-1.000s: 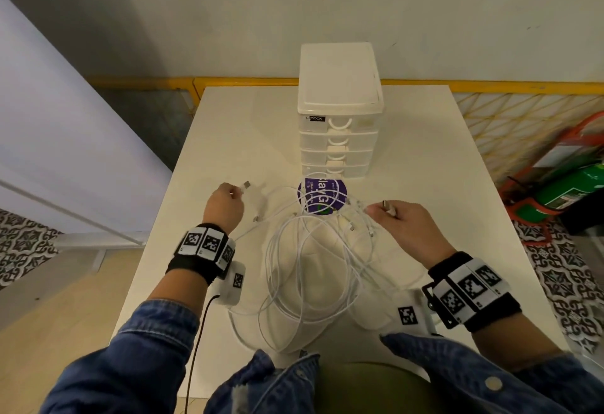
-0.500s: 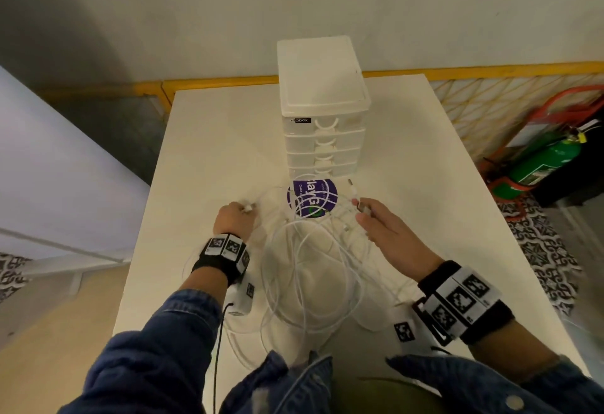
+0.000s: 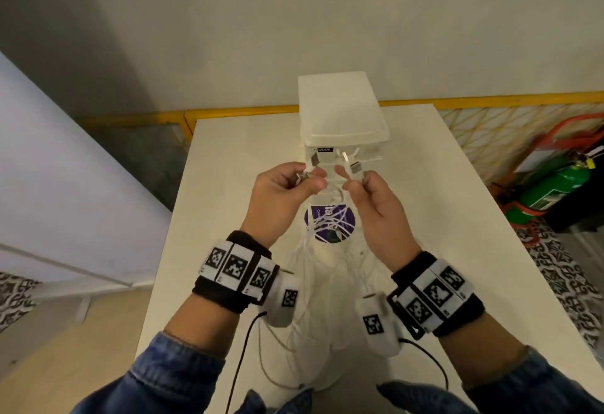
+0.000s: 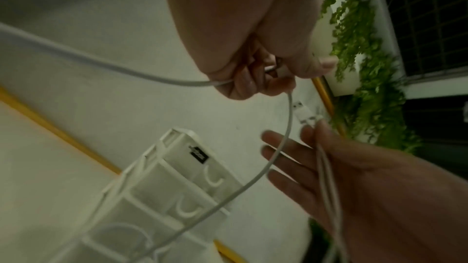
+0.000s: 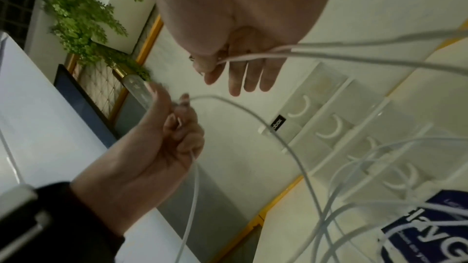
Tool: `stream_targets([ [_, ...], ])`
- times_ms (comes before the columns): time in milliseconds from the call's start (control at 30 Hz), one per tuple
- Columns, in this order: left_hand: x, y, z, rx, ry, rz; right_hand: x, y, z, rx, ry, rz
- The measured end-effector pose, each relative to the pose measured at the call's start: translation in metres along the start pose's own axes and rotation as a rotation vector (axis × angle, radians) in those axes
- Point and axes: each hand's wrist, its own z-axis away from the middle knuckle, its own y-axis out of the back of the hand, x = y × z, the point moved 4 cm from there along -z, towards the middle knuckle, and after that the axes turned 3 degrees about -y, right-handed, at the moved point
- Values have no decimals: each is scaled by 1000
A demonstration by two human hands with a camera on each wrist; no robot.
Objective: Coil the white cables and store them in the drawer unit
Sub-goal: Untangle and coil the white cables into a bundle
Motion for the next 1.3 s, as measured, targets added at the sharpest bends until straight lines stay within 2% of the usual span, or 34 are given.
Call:
stream_targets([
  [133,7,-11,7,-52,20,25,-7,-23,8,-45,10,-104],
  [233,1,-8,10,-45,16,-9,-6,-26,14,-14,8,-148],
  [433,-10,1,10,62,7,-23,-1,-17,16,4,8,-64],
  [600,-9,-13,18,3,33,129,-3,-10,20,94,12,-134],
  [833,1,-51,36,-111,78,62,-6,7,23,59,-53,-184],
  [1000,0,-73,43,-56,99,-33,-3,27,26,47,-74,-214],
  [1100,2,-87,49,16,131,-13,-1,36,30,31,-116,-277],
  [1200,3,-102,54,94,104,-60,0,45,36,-19,-119,-302],
  [1300,-7,-116,60,81,171,-34,4,52,44,-70,-123,-312],
])
